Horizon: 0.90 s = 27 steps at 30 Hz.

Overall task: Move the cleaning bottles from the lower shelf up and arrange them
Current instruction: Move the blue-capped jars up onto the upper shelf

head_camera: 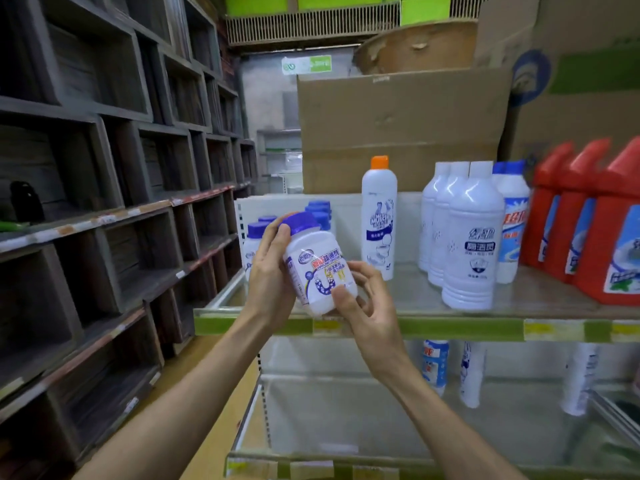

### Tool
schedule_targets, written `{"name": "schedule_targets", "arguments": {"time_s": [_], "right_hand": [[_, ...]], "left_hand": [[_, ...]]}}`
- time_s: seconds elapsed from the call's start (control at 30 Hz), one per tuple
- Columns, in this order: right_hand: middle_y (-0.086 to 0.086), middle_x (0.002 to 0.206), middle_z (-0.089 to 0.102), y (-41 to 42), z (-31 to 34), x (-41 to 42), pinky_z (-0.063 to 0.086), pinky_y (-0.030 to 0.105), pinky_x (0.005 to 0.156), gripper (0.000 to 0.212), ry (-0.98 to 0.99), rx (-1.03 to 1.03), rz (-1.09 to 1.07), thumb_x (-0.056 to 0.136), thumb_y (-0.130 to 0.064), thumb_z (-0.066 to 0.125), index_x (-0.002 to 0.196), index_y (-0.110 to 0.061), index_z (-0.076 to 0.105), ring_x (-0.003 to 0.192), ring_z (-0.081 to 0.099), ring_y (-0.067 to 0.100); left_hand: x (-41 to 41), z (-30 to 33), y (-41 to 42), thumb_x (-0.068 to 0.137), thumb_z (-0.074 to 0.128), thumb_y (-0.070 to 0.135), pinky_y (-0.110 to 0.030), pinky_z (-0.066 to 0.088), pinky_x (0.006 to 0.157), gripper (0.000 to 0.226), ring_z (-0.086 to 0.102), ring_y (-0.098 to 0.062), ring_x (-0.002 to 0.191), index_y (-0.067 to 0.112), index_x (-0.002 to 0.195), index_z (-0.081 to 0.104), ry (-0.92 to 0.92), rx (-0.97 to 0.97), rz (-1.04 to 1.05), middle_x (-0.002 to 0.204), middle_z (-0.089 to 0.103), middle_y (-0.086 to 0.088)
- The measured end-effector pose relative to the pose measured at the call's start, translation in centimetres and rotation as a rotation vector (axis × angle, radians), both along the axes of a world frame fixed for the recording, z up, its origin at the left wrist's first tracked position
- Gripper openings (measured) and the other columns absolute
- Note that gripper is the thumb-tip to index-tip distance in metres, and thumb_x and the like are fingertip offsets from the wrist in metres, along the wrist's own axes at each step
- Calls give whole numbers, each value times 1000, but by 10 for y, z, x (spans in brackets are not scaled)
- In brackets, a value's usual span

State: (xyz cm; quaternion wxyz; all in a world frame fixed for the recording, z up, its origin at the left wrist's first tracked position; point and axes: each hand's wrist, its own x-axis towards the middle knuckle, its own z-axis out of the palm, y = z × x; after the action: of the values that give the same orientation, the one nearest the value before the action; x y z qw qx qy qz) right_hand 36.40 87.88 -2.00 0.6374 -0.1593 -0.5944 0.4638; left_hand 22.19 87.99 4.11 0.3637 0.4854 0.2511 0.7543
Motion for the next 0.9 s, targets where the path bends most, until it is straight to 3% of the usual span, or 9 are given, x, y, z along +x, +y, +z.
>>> {"name": "schedule_targets", "arguments": {"time_s": [0.1,0.27,0.37,0.43,0.57,0.73,0.8,0.9], "right_hand": [[4,112,75,5,4,-5,59,29,75,52,-25,-52,47,82,-41,74,125,-20,54,99,73,17],[6,111,77,9,-5,-16,57,24,76,51,-45,-80,75,80,-37,77,123,-21,54,99,74,17],[7,114,75,12,-9,-30,57,26,80,58,-30,-94,73,76,-34,81,123,-19,51,106,72,21],[6,114,75,16,-9,-42,58,29,82,59,-33,-89,54,74,-33,82,122,-20,51,107,72,21],[1,116,74,25,-9,-73,59,28,85,52,-100,-56,31,80,-22,81,123,-26,51,108,72,16],[-13,125,63,40,-2,-113,57,20,89,68,-378,-20,0,86,-20,80,139,-36,41,115,65,4],[-20,116,62,47,4,-125,56,14,84,71,-460,-17,-36,87,-18,79,140,-38,36,108,64,-2],[-19,110,67,62,13,-141,58,23,87,68,-560,-44,-84,90,-19,76,141,-36,33,101,67,-2]], "left_hand": [[-7,5,2,96,54,31,-56,44,98,49,56,-36,105,-1,134,50,-16,-23,-28,119,60,-26],[-26,-4,1,98,54,34,-39,52,81,45,62,-28,95,13,138,55,93,-49,-17,115,68,-16],[-43,-10,1,102,54,34,-34,56,74,35,66,-21,93,23,135,58,184,-89,111,114,71,-8],[-56,-12,-1,97,58,39,-29,59,72,38,71,-16,94,21,130,60,223,-128,213,117,72,-6],[-89,-21,-7,93,59,45,-35,61,74,39,73,-23,97,21,123,64,262,-190,304,111,74,-7],[-126,-21,-2,97,61,33,-35,60,82,29,72,-18,102,28,125,65,291,-201,260,115,75,-1],[-136,-20,6,90,69,34,-37,60,83,36,72,-17,105,35,126,62,358,-220,250,118,73,3],[-145,-18,23,88,76,27,-42,62,82,58,73,-21,105,34,139,50,441,-280,225,121,70,-2]]}}
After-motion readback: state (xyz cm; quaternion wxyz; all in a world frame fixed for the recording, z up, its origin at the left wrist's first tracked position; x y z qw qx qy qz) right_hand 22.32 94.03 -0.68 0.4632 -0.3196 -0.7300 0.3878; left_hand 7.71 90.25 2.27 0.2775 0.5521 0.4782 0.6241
